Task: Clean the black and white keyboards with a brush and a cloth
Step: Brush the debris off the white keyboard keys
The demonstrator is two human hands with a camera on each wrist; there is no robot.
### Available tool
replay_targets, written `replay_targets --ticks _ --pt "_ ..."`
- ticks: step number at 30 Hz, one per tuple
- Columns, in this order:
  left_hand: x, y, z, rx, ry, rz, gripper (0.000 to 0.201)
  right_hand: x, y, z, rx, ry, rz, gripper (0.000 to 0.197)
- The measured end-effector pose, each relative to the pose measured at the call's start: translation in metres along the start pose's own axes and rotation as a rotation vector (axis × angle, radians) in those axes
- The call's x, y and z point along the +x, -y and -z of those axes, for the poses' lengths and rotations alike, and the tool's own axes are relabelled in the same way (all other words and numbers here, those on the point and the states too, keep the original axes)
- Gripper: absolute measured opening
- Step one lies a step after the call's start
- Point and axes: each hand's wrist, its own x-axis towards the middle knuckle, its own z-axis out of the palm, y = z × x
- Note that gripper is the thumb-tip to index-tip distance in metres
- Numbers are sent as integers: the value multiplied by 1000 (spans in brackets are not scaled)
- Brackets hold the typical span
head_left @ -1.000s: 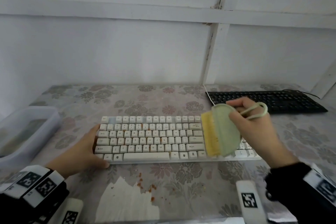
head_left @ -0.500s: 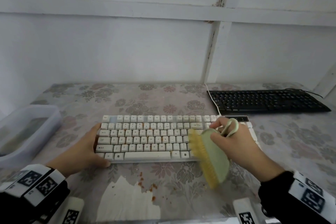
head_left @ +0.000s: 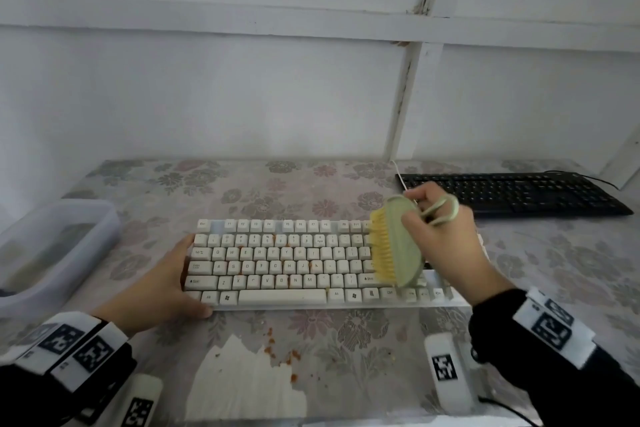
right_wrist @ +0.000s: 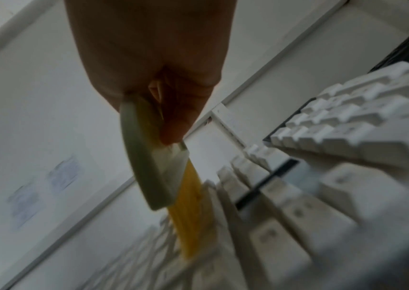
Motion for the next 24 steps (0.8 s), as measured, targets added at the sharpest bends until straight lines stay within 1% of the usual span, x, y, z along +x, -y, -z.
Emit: replay_targets --ticks 1,3,6,8,10,12,14,16,20,22,24 --pt "0 0 0 6 0 0 93 -8 -3 -1 -27 47 6 6" --pt "1 1 1 15 1 2 96 -25 -7 -1 -56 115 -16 10" --pt "2 2 2 31 8 6 104 -33 -7 8 -31 140 -77 11" --pt "2 1 2 39 9 2 103 -25 -3 14 -29 86 -69 9" --pt "1 0 2 43 11 5 102 -11 2 16 -6 -12 -47 7" --pt "0 -1 2 46 7 10 99 2 6 11 29 -91 -38 10" --pt "-2 -3 1 40 5 11 97 11 9 5 27 -112 -15 14" --pt "-2 -5 -1 48 -3 10 97 14 9 0 10 -82 -5 13" --pt "0 -5 -2 40 -9 25 100 -5 2 -3 -123 56 26 4" --pt "1 -4 -1 26 -4 32 103 -24 -3 -3 -117 96 40 11" --pt "1 -3 -1 8 -4 30 100 -42 -7 -2 -104 108 24 19"
